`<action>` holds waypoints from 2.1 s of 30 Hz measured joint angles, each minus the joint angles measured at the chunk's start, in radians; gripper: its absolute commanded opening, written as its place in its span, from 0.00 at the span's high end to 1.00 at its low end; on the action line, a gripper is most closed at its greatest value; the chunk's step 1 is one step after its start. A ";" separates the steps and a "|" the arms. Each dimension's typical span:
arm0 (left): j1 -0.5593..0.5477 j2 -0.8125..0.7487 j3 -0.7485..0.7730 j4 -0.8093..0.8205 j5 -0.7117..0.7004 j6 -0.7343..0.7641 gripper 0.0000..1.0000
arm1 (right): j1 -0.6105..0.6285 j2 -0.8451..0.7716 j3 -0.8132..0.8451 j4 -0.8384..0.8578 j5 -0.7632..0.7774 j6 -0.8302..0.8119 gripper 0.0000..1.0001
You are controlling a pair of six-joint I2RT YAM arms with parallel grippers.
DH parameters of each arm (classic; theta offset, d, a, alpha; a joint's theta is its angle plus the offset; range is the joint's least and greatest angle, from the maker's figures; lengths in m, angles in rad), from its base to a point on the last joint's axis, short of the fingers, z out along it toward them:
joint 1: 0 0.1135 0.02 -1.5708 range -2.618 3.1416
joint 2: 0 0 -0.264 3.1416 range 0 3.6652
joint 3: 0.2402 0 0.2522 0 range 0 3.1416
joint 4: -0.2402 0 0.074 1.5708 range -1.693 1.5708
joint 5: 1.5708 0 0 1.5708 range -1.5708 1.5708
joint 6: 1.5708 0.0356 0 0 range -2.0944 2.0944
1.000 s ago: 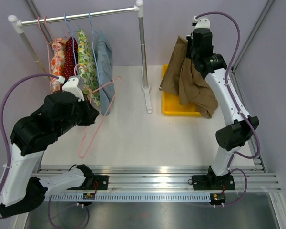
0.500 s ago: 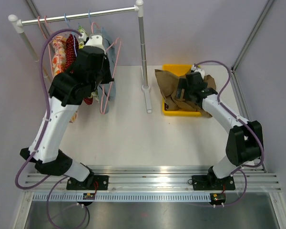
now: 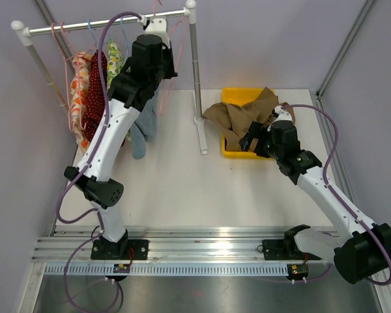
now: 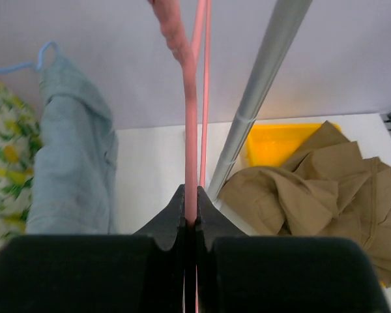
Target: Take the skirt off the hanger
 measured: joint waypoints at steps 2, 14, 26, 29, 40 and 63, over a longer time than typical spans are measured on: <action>0.000 0.051 0.050 0.029 0.018 0.010 1.00 | 0.000 -0.019 -0.006 0.000 -0.015 0.002 0.01; 0.022 0.147 -0.010 0.098 0.089 -0.018 1.00 | 0.000 -0.050 -0.034 -0.008 -0.078 0.003 0.01; 0.025 0.060 -0.103 0.044 0.145 -0.053 0.53 | 0.001 -0.129 -0.043 -0.061 -0.085 0.003 0.01; 0.024 -0.010 -0.109 0.006 0.142 -0.050 0.50 | 0.001 -0.140 -0.037 -0.092 -0.083 0.003 0.00; 0.089 -0.363 -0.139 -0.036 0.056 0.021 0.49 | 0.006 -0.174 -0.024 -0.148 -0.082 0.003 0.00; 0.246 -0.163 -0.316 -0.096 0.058 -0.018 1.00 | 0.006 -0.191 -0.034 -0.166 -0.073 -0.010 0.01</action>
